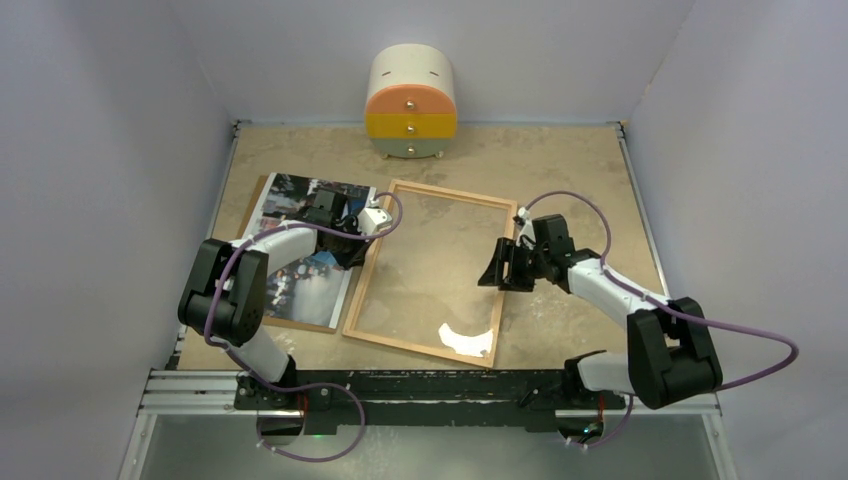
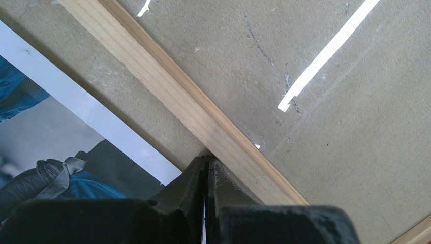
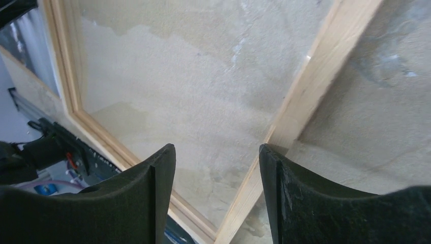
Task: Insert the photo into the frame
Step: Place the photo frame item in the photo frame.
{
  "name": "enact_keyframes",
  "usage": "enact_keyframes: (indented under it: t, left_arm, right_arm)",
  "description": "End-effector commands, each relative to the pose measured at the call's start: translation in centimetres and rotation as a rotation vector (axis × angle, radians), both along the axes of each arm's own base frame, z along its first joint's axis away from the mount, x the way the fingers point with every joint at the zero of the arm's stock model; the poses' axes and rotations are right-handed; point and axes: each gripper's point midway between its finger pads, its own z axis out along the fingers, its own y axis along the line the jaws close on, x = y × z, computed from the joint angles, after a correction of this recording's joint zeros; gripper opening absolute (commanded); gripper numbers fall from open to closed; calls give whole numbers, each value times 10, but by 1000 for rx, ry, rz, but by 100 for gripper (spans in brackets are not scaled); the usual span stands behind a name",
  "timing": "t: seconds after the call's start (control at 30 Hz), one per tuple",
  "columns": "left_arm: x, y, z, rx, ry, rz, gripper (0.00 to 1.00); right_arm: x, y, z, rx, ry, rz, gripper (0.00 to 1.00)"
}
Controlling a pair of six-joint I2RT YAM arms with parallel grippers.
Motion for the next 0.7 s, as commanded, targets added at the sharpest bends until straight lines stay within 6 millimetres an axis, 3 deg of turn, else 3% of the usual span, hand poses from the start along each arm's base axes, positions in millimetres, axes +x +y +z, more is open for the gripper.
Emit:
enact_keyframes:
  t: [0.0,0.37,0.67]
  left_arm:
    - [-14,4,-7,10,41,-9,0]
    - [-13,4,-7,9,41,-8,0]
    - [-12,3,-7,5,41,-7,0]
  right_arm:
    - [16,-11,11,-76,-63,-27,64]
    - [14,-4,6,-68,-24,-27,69]
    - [8,2,-10,-102,19,-23,69]
